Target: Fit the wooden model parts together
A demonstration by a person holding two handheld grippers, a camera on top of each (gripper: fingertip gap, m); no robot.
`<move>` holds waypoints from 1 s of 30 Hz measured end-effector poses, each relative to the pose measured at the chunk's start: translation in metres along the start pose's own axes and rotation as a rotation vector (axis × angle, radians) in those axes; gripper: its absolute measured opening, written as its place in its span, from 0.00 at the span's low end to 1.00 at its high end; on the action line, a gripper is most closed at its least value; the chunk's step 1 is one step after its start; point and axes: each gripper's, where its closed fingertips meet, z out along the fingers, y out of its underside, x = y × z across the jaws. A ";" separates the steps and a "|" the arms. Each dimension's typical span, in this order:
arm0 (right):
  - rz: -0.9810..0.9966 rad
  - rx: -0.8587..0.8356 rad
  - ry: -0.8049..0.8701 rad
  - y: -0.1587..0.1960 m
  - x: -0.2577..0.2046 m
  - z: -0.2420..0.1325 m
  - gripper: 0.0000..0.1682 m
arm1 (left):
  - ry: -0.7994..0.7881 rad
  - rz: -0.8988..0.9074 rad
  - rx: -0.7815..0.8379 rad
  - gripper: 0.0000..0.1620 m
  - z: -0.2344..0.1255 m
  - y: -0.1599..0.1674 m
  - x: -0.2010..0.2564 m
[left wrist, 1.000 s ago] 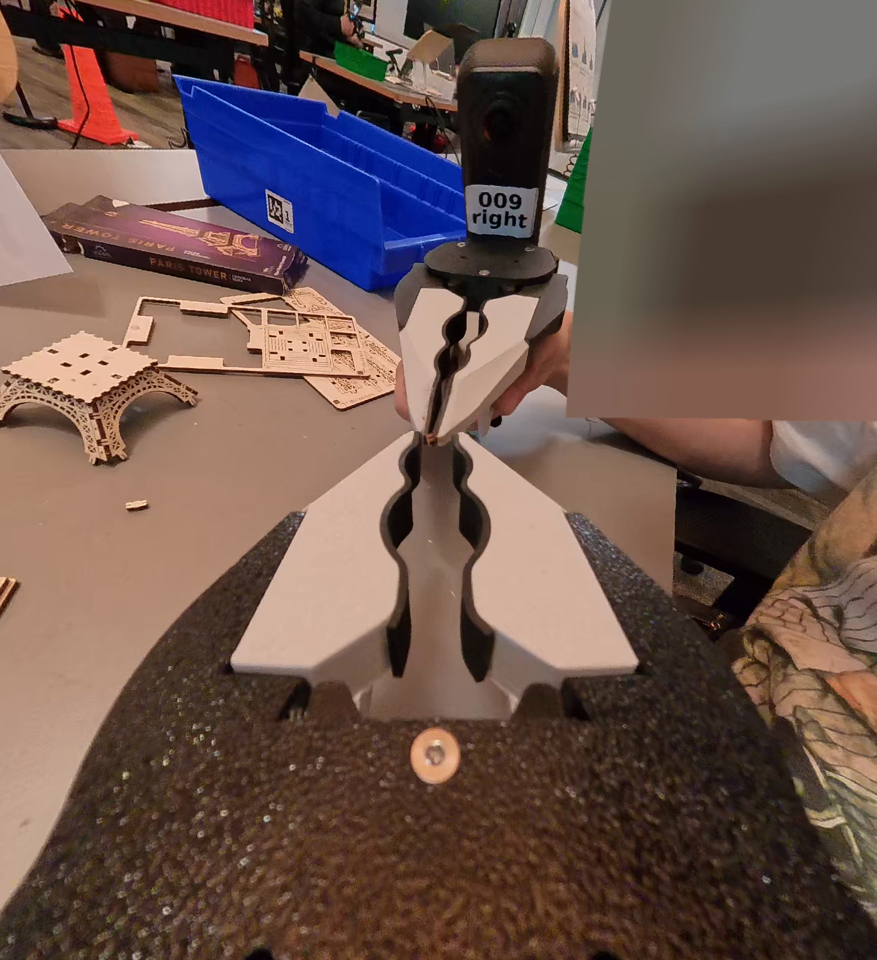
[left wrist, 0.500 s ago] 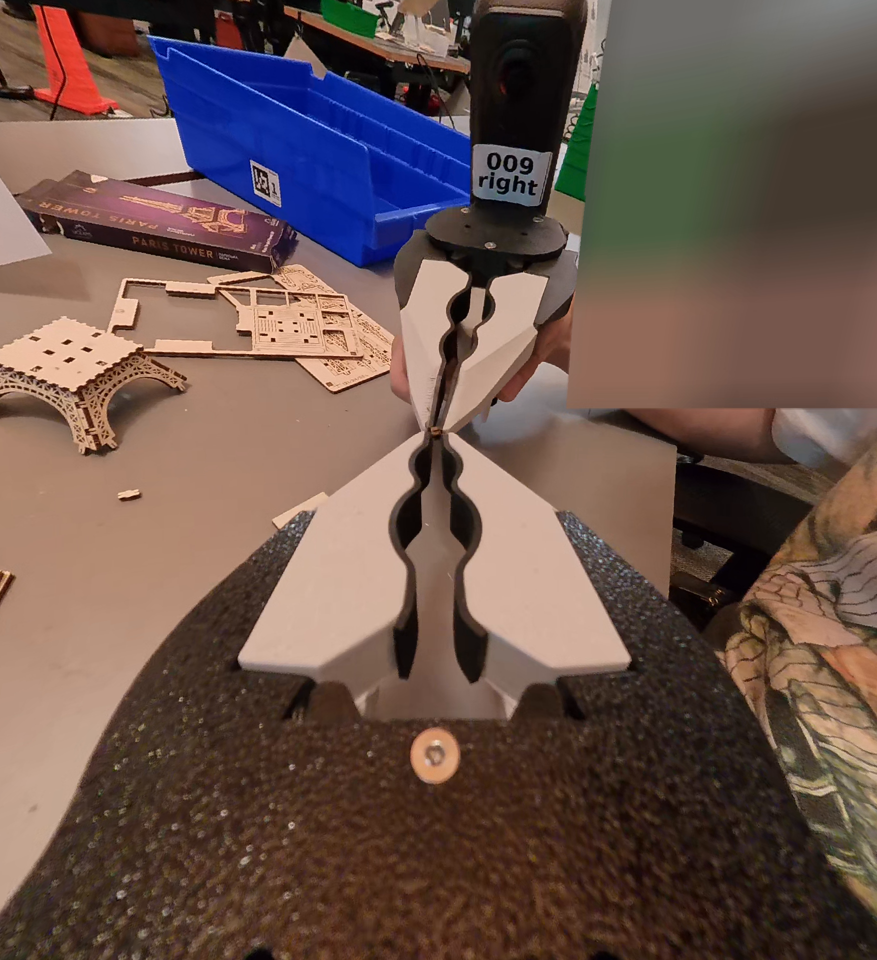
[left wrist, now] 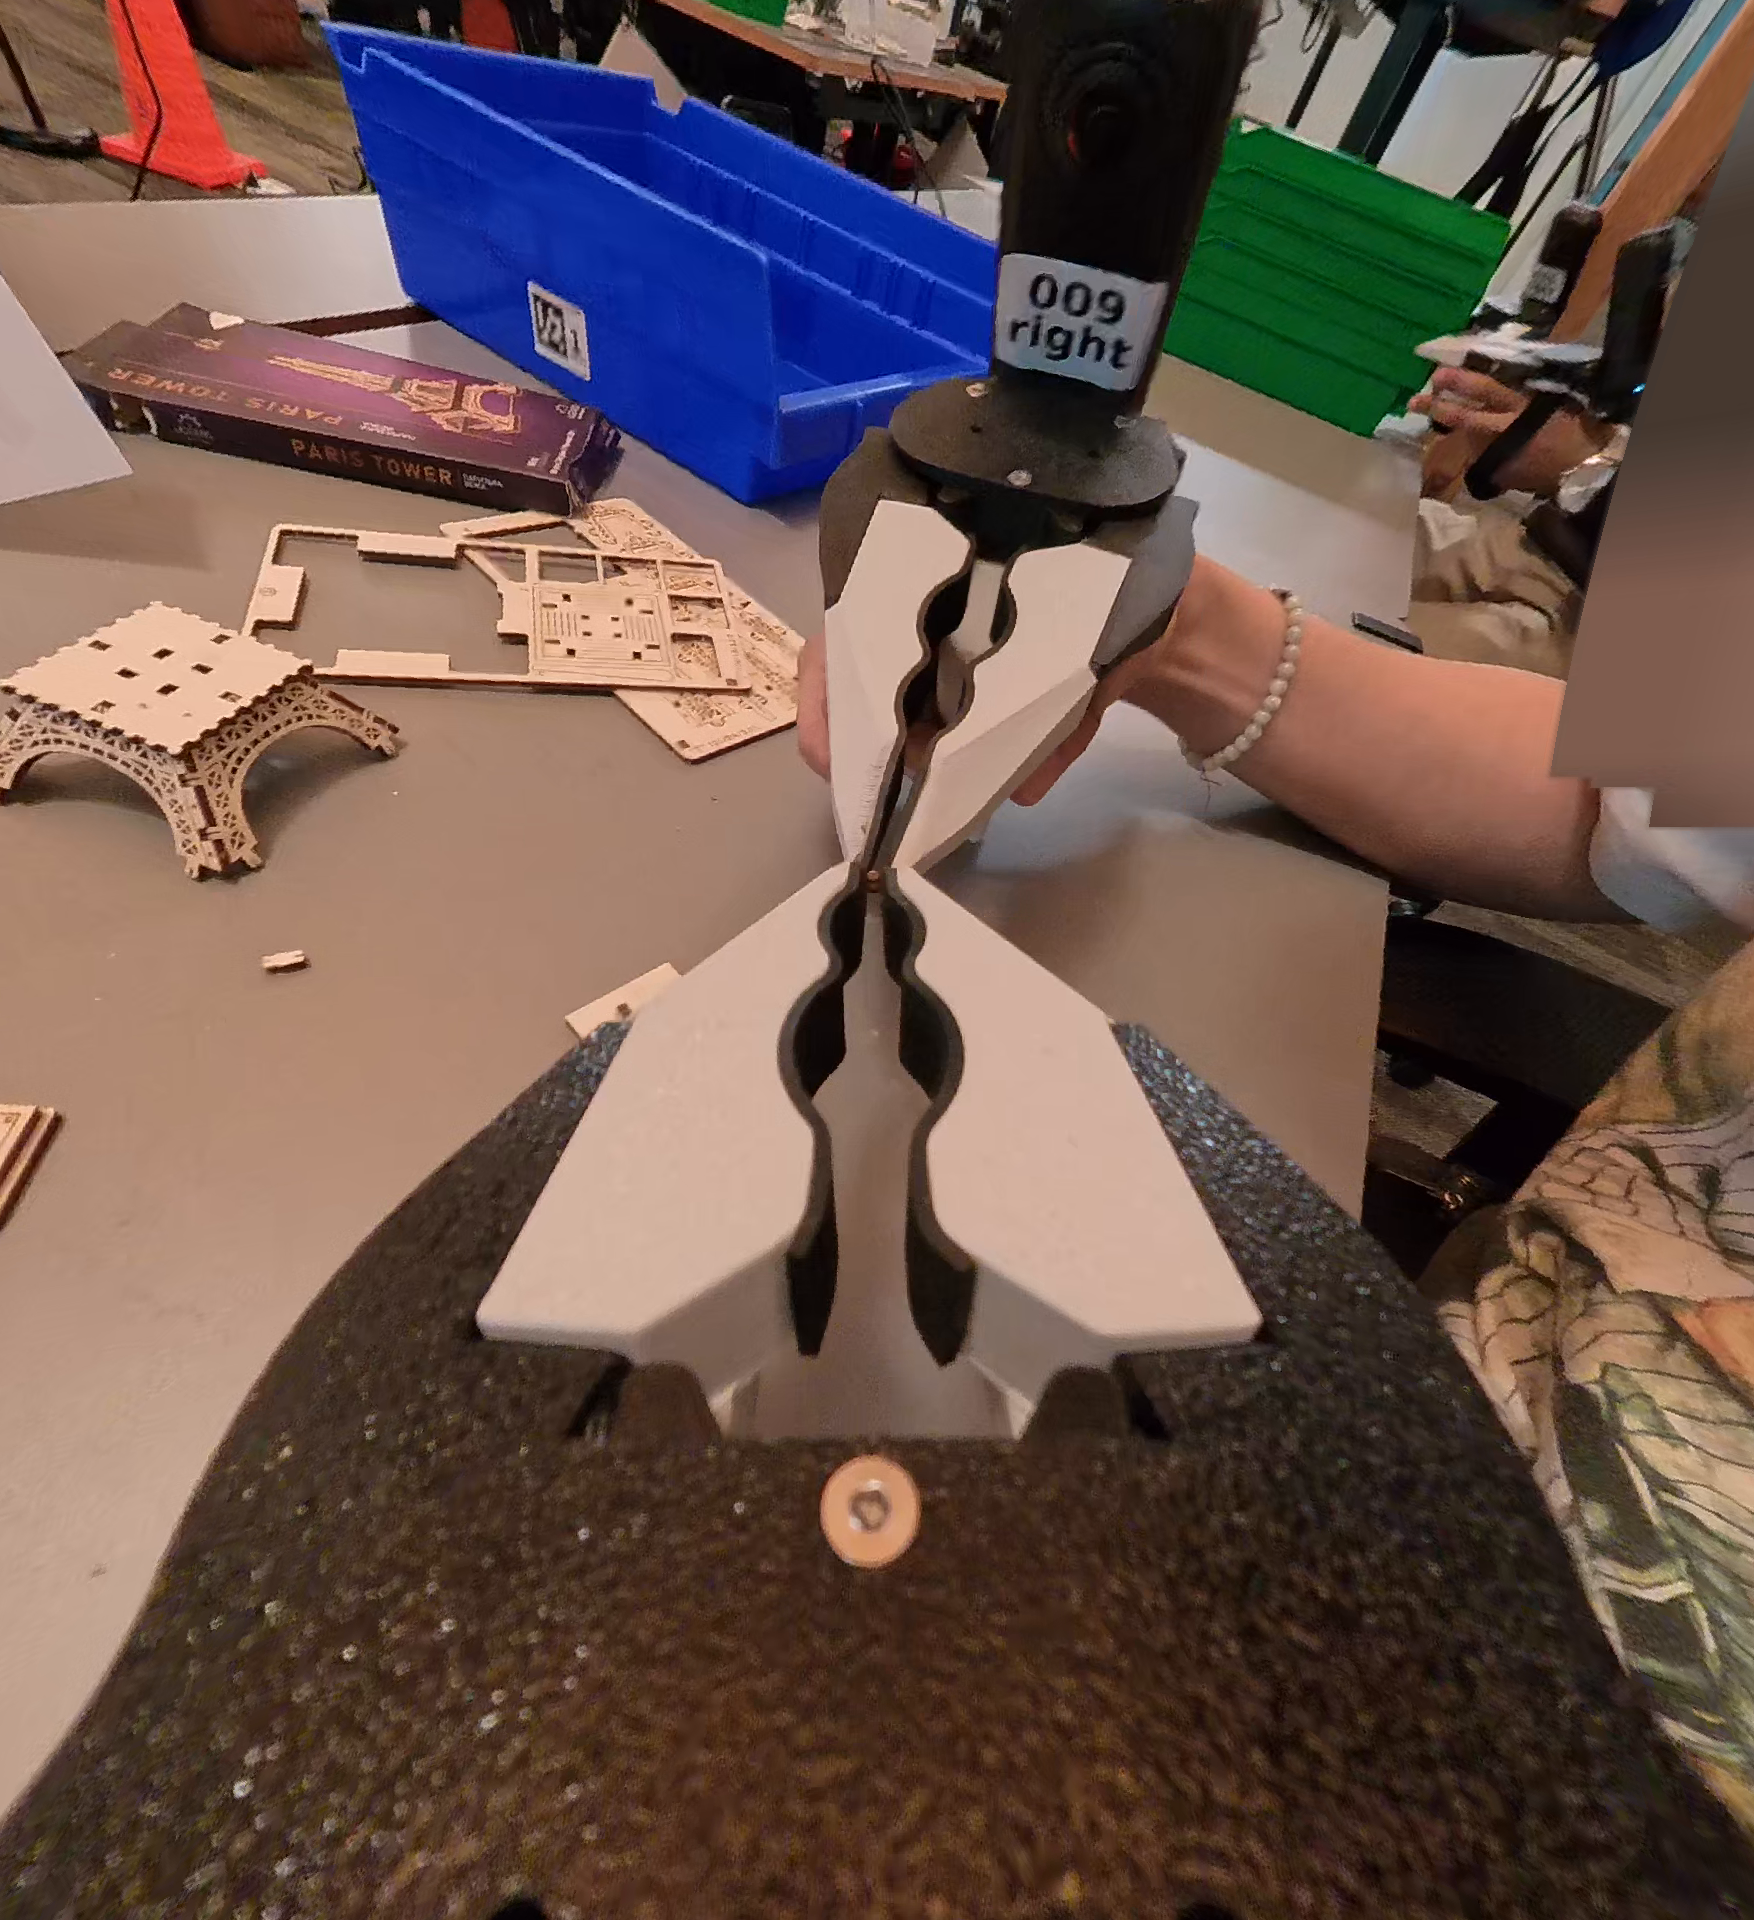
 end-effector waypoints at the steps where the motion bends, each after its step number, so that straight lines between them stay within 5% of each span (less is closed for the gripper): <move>1: -0.020 -0.016 0.019 0.003 0.003 -0.001 0.00 | -0.017 -0.007 -0.014 0.00 0.000 0.002 -0.003; 12: -0.981 -0.607 0.478 0.059 0.067 -0.013 0.00 | -0.176 -0.188 -0.189 0.00 0.004 0.034 -0.043; 24: -0.985 -0.654 0.389 0.070 0.053 -0.004 0.00 | -0.184 -0.192 -0.238 0.00 0.011 0.050 -0.046; 30: -1.018 -0.687 0.411 0.068 0.054 -0.003 0.00 | -0.142 -0.009 -0.251 0.00 0.006 0.046 -0.043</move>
